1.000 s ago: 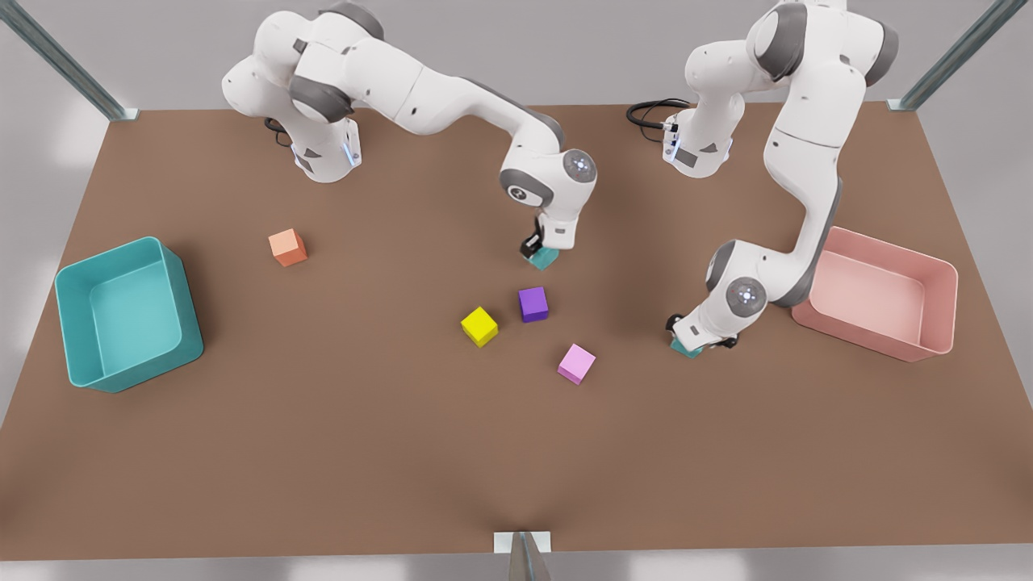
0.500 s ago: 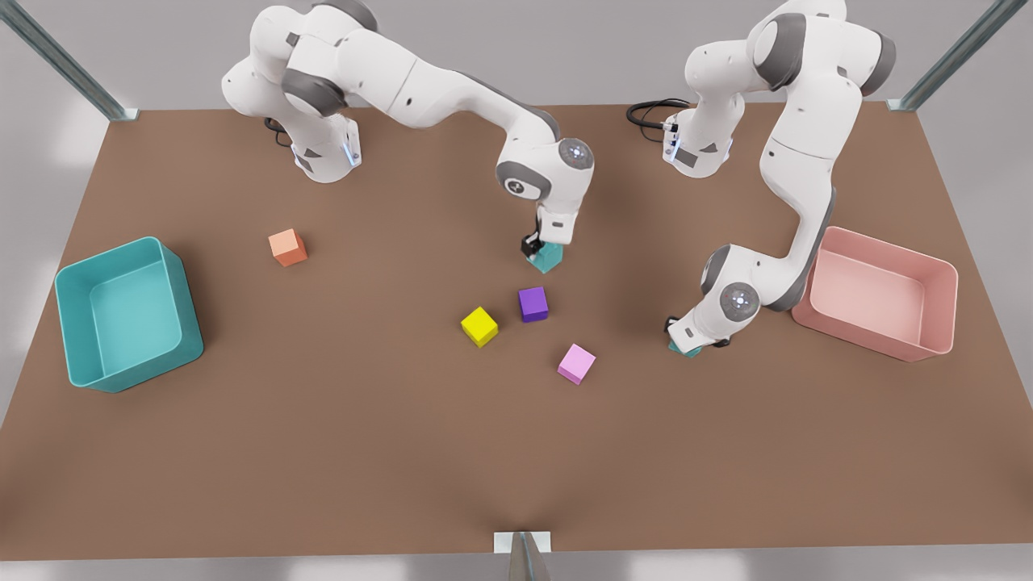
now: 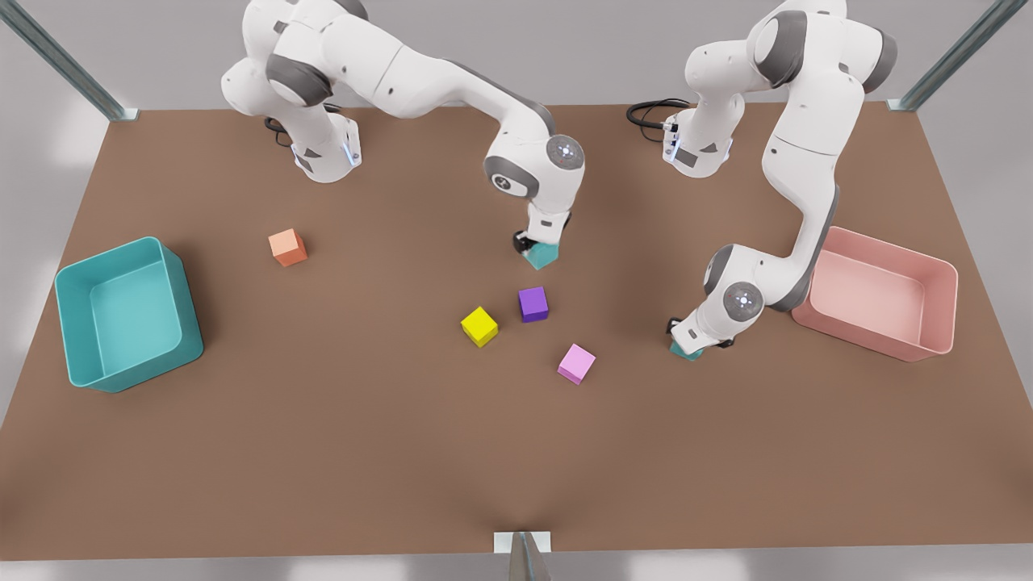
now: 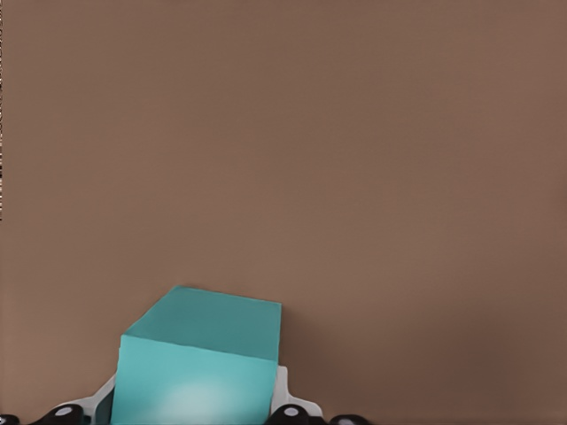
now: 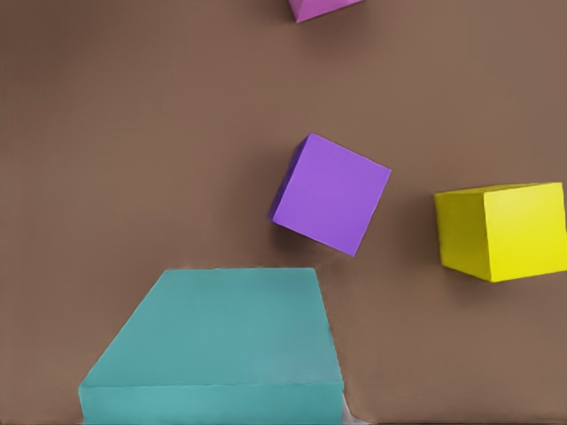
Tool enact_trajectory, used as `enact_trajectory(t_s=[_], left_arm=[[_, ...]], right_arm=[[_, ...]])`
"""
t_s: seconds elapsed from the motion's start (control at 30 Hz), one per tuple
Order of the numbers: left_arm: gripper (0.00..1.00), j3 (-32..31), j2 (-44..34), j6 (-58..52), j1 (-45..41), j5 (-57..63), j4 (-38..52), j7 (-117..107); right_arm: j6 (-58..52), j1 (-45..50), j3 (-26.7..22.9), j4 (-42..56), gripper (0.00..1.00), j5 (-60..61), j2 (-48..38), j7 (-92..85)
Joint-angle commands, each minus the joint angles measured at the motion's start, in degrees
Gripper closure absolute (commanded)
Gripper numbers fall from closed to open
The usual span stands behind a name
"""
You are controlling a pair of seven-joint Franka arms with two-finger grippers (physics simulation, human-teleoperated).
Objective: Stack the two blue cubes on top of each other
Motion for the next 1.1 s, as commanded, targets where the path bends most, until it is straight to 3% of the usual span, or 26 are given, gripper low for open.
enact_trajectory(t_s=[0.0,0.27,0.3,0.33,0.5,0.57,0.63,0.67,0.73,0.77,0.83,0.87,0.9,1.07], left_arm=[[0.42,0.0,0.0,-0.2,0.1,-0.3,0.0,-0.6],[0.41,-0.1,-2.0,-3.6,0.3,-0.3,1.5,-0.4],[0.41,-0.1,-2.1,-3.7,0.3,-0.3,1.6,-0.5],[0.41,-0.1,-2.1,-3.7,0.3,-0.3,1.6,-0.5],[0.41,-0.3,-2.2,-6.3,0.2,-0.4,3.3,-0.6],[0.41,-4.0,-3.7,-14.2,-0.4,-0.8,7.3,-6.2],[0.41,-9.1,-4.6,-25.3,-0.1,-1.0,14.0,-11.7],[0.41,-11.5,-4.5,-27.4,-0.2,-1.0,15.9,-16.0],[0.41,-18.2,-4.6,-29.7,-0.7,-1.0,16.6,-27.1],[0.41,-21.0,-5.3,-31.0,-0.8,-0.8,16.7,-30.8],[0.41,-27.1,-6.6,-33.2,-1.0,-0.7,16.7,-36.0],[0.41,-27.6,-6.0,-32.8,-2.7,-0.5,17.3,-38.0],[0.41,-27.6,-5.7,-32.2,-3.9,-0.5,17.5,-39.0],[0.41,-27.5,-3.2,-31.4,-13.6,-0.3,18.8,-50.2]], right_arm=[[-0.9,1.4,0.5,-0.4,0.57,-0.9,0.7,8.8],[4.6,1.1,0.2,-0.9,0.56,-6.0,9.1,12.0],[4.6,1.1,0.2,-0.8,0.16,-6.0,9.1,12.1],[5.4,1.1,0.2,-0.8,0.0,-6.1,9.1,12.0],[3.3,0.9,0.5,-1.6,0.0,-5.9,5.5,11.8],[-8.1,0.2,3.2,-6.0,0.0,-5.2,-6.8,8.0],[-21.0,-1.4,2.6,-7.5,0.0,2.7,-21.4,-4.2],[-26.9,-4.1,-1.8,-7.5,0.0,9.1,-28.1,-5.0],[-37.4,-19.5,-19.1,-6.4,0.0,17.1,-40.4,-15.5],[-39.0,-25.3,-21.3,-6.4,0.0,17.1,-42.3,-17.2],[-24.2,-43.5,-21.4,-7.6,0.0,16.0,-28.6,-21.6],[-12.1,-46.6,-21.4,-12.9,0.0,15.1,-24.4,-23.1],[1.2,-47.3,-21.4,-24.6,0.0,15.0,-26.5,-23.1],[3.7,-46.1,-19.4,-28.3,0.0,14.7,-27.3,-26.6]])
